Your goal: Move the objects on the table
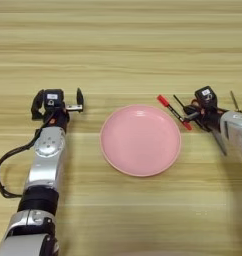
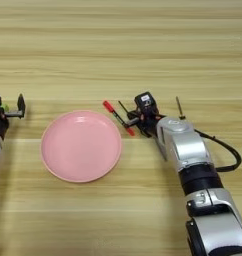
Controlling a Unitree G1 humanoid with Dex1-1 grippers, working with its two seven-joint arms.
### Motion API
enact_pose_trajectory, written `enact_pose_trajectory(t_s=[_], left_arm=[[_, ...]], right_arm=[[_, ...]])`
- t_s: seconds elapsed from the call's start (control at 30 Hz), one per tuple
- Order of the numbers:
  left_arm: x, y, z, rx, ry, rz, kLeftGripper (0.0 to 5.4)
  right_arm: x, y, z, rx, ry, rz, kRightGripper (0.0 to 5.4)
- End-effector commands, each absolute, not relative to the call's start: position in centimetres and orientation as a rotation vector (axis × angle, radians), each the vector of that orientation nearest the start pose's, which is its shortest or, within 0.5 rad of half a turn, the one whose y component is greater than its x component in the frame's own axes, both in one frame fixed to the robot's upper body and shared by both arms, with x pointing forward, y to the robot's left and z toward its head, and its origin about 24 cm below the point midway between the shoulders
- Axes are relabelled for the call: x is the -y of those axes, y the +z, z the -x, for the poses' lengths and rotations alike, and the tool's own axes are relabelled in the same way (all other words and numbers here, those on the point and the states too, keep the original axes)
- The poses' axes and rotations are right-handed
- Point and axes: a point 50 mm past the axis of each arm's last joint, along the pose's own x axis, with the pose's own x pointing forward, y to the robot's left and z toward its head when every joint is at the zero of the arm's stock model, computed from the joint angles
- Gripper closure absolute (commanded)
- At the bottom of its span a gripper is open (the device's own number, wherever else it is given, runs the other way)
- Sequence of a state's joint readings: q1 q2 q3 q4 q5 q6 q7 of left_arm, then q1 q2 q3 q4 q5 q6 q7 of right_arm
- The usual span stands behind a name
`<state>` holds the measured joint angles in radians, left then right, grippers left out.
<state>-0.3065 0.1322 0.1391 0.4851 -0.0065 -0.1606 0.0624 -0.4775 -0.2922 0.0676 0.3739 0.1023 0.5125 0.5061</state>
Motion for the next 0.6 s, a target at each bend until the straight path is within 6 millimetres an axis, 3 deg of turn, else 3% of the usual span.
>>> enact_pose_trajectory(t_s=[0.03,0.6], left_arm=[[-19.8,3.5,-30.8,-0.009,0.151,-0.099,0.0],[-20.0,3.5,-30.8,-0.011,0.155,-0.102,0.0]], right_arm=[[16.2,5.3,-33.0,-0.457,0.515,0.133,5.03],[15.8,6.6,-33.0,-0.398,0.522,0.075,3.3]])
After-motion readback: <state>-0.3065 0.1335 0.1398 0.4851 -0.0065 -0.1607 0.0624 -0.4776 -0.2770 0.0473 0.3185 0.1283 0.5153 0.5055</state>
